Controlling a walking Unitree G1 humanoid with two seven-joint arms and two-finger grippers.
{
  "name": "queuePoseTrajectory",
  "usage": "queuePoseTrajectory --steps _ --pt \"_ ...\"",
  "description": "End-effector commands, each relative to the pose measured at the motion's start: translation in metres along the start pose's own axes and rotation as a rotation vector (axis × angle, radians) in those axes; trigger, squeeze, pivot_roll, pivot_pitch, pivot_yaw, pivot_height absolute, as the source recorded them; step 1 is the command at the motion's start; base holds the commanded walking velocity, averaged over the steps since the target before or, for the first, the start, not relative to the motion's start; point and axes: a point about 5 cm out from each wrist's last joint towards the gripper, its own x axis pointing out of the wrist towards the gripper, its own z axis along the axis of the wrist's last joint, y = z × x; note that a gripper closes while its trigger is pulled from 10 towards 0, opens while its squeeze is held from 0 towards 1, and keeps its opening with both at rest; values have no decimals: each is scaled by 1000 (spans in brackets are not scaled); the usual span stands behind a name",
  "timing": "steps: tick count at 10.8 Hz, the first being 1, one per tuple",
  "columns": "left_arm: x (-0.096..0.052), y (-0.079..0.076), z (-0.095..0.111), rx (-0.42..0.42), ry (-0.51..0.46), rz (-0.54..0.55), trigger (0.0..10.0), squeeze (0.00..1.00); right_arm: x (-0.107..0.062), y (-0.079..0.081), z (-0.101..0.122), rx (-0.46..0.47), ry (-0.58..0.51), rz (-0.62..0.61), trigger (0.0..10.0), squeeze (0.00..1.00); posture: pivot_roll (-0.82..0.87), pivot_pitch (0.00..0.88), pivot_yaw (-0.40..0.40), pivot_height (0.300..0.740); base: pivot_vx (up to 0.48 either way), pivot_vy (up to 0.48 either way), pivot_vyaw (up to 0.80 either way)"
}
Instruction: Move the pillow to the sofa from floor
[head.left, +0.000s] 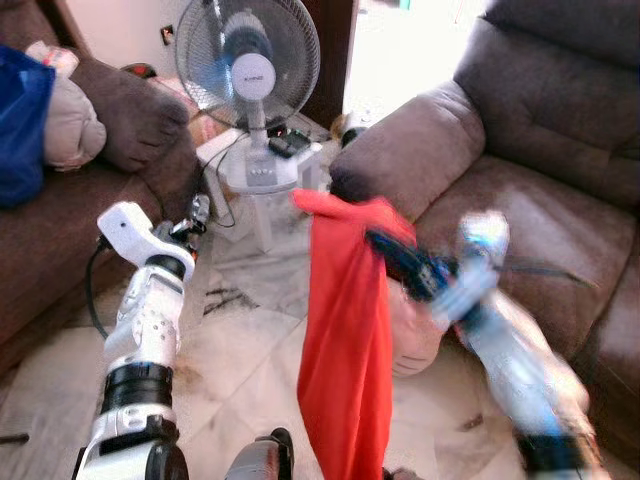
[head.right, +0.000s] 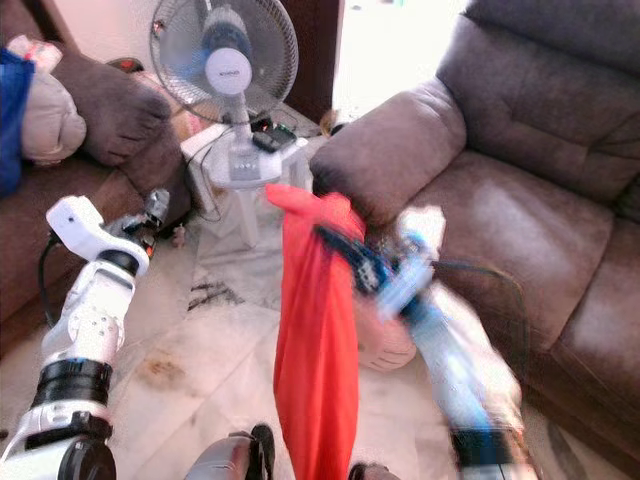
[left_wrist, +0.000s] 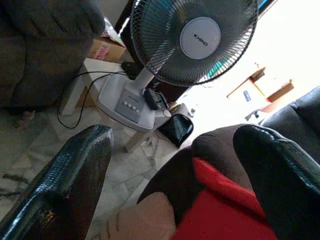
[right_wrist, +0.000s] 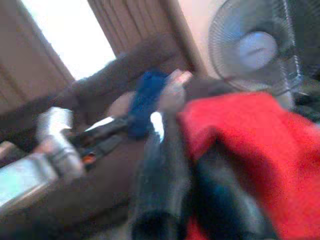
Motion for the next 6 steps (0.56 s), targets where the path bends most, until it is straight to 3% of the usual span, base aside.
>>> queuePoseTrajectory --steps 1,2,3,6 --pt "1 -1 4 18 -19 6 10000 0 7 -12 21 -104 -89 -119 10000 0 77 70 -25 740 0 0 0" --pt "1 -2 6 22 -30 5 10000 0 14 -22 27 -159 -108 -223 10000 0 75 72 -26 740 0 0 0" --pt "2 -2 8 32 -45 11 10000 0 23 -30 41 -153 -170 -310 10000 0 79 74 -27 740 0 0 0" --pt "5 -2 20 38 -103 36 10000 0 54 -43 69 -315 -202 -475 10000 0 79 75 -26 740 0 0 0"
